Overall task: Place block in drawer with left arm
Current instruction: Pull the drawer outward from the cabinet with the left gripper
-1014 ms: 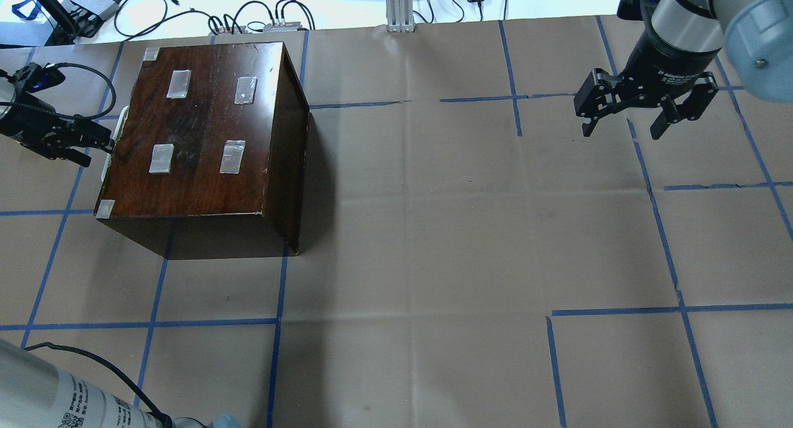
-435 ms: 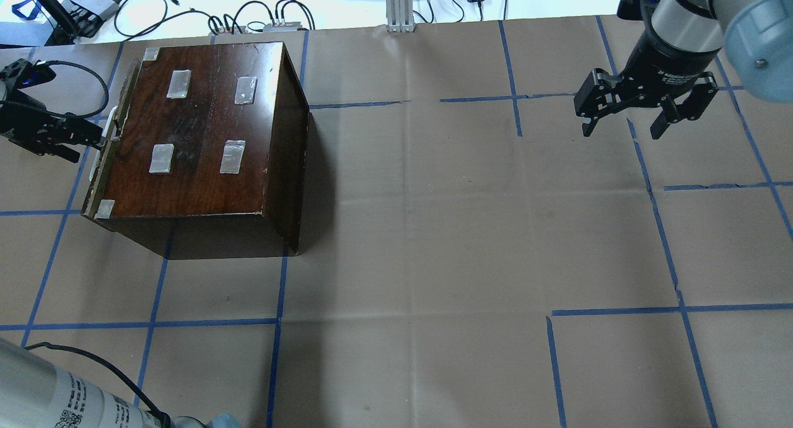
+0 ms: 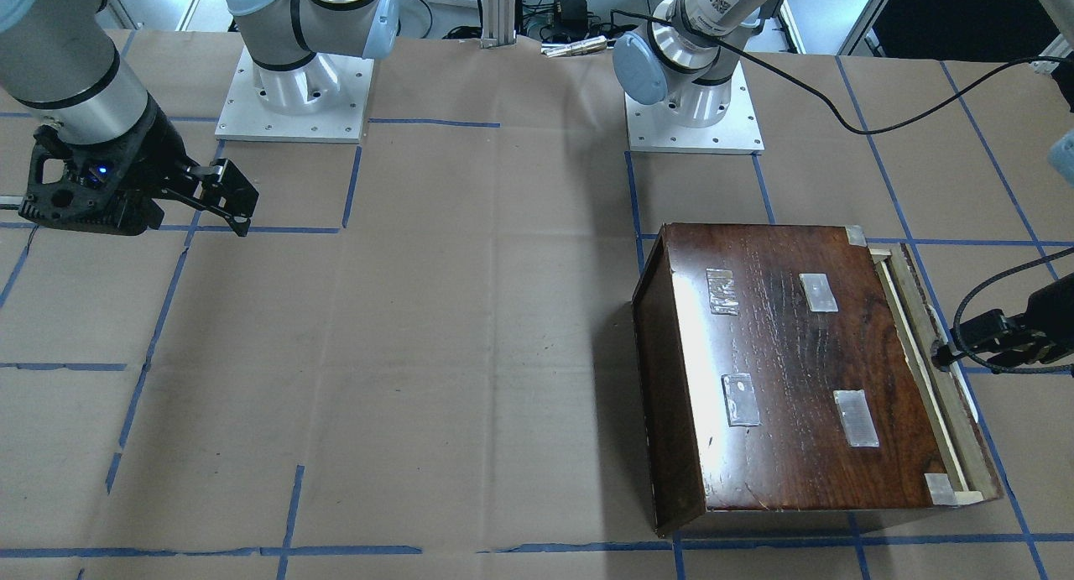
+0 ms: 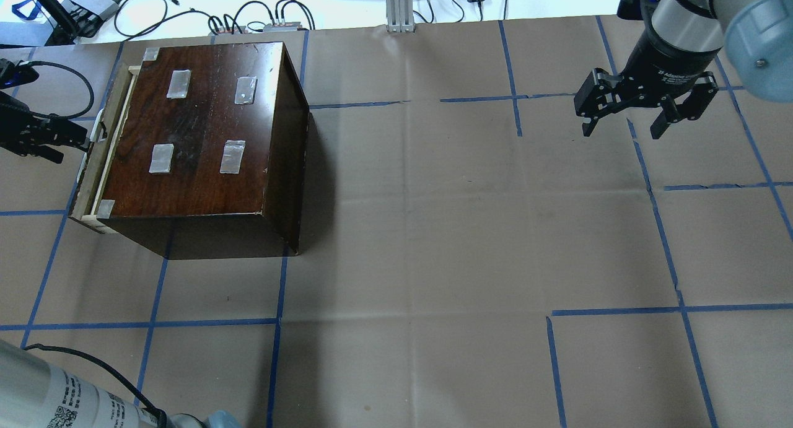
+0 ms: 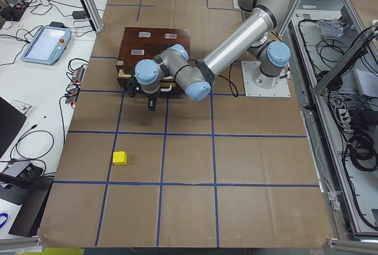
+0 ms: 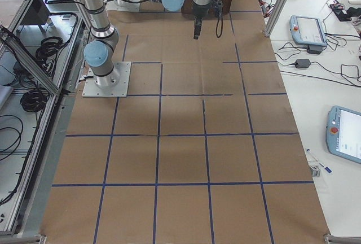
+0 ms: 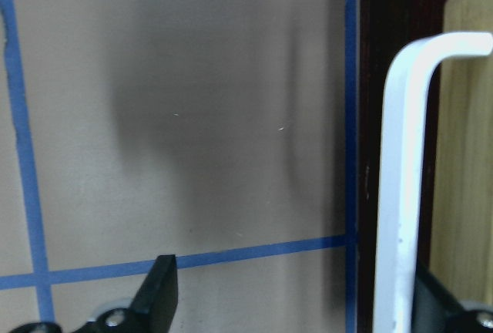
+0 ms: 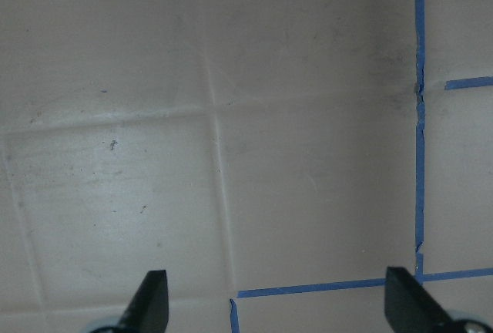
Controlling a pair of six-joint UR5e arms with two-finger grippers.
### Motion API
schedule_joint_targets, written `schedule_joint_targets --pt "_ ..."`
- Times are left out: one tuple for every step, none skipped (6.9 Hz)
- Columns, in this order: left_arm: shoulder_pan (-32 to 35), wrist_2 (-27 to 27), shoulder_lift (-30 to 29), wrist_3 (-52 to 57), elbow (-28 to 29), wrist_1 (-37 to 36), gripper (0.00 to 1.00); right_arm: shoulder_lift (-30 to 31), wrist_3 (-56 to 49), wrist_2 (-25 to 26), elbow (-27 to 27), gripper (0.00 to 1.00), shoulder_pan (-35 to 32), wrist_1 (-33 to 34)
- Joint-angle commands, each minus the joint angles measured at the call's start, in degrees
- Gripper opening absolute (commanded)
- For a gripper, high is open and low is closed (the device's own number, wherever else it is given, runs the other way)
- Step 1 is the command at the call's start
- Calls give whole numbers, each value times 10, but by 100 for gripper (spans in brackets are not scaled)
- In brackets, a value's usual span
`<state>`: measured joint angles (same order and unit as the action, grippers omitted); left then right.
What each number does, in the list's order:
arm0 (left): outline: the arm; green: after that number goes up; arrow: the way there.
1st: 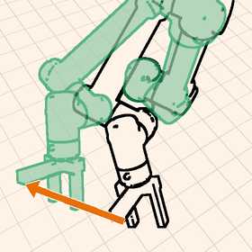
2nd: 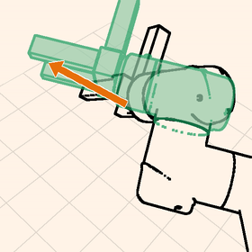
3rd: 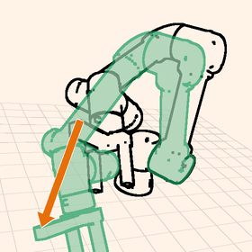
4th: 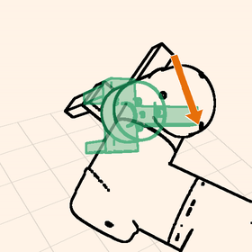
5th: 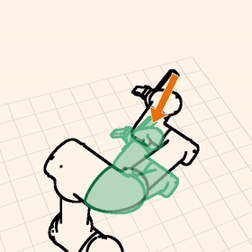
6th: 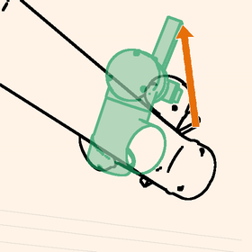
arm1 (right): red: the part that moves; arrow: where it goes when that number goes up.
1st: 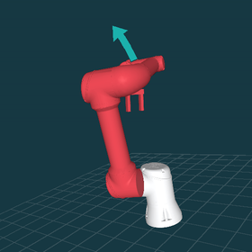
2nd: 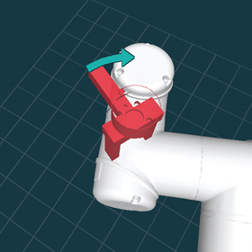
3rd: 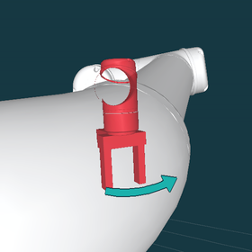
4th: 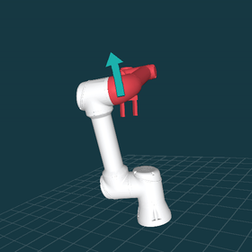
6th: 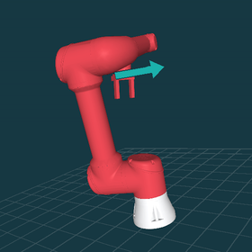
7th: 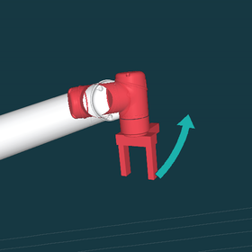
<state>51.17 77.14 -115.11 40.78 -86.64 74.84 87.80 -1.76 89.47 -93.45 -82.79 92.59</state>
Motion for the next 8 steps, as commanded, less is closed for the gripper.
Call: schedule_joint_targets --pt "-17 0 0 16 2 -1 99 0 0 0 0 100 0 0" --pt "-22 0 0 22 1 -9 99 0 0 0 -1 100 0 0" --pt "-28 0 0 24 2 -10 99 0 0 0 -1 100 0 0" --pt "-31 0 -3 24 4 -14 99 0 0 0 0 100 0 0" --pt "-32 0 -12 24 12 -20 99 0 0 0 0 100 0 0" --pt "-34 1 -20 24 29 -19 99 0 0 0 -1 100 0 0" --pt "-43 7 -26 24 41 -17 99 0 0 0 -1 100 0 0" --pt "-50 12 -33 32 45 -18 99 0 0 0 -1 100 0 0"
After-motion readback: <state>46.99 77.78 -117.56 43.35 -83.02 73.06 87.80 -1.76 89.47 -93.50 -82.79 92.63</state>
